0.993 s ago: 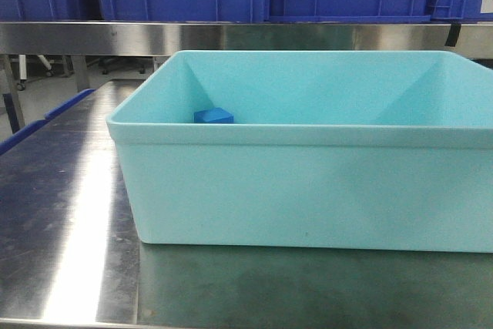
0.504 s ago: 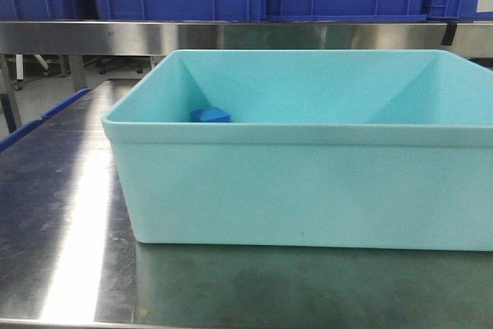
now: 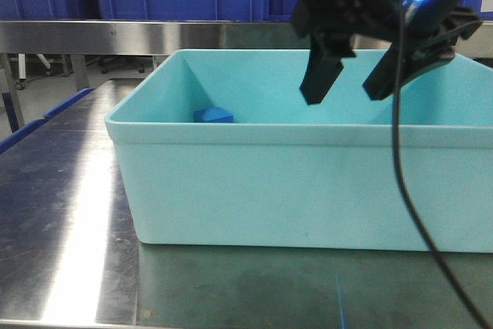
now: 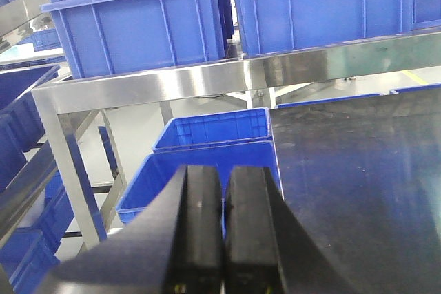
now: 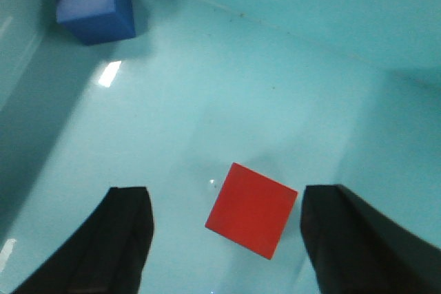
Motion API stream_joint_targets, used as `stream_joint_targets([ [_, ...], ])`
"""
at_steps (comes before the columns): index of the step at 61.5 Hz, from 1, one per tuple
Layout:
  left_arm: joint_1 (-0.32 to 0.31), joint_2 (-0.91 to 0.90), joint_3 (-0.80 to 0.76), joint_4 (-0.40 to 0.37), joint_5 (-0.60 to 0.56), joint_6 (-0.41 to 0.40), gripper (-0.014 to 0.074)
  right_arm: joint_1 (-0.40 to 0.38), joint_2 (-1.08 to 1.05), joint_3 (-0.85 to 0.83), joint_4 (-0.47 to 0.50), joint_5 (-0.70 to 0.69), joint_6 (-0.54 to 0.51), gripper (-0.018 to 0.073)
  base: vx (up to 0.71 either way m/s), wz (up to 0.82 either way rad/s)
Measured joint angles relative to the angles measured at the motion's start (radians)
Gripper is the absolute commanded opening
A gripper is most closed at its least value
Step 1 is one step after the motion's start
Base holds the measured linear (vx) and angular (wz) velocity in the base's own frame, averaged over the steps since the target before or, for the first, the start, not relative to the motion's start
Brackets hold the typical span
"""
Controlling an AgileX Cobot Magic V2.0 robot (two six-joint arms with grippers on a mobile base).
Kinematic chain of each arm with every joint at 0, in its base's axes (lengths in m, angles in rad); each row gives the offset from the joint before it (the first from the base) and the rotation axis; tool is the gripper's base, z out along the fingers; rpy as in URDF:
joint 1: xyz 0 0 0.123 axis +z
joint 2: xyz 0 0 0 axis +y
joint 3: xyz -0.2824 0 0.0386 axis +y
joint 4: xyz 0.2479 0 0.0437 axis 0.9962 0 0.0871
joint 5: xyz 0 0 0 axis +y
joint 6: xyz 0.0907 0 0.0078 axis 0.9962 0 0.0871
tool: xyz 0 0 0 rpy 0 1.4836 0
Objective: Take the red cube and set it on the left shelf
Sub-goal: 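Lower the right gripper into the teal tub around the red cube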
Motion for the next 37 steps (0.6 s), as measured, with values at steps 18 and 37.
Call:
stream_joint_targets([
  [18,0.0,0.0,0.0,0.0,0.0,0.0,0.0106,0.004,0.041,-0.002,0.0,0.0,0.0,0.0564,0.0,0.0],
  [37,0.0,0.0,0.0,0.0,0.0,0.0,0.0106,0.004,0.082,-0.002,-0.023,0.0,0.0,0.0561,0.0,0.0],
])
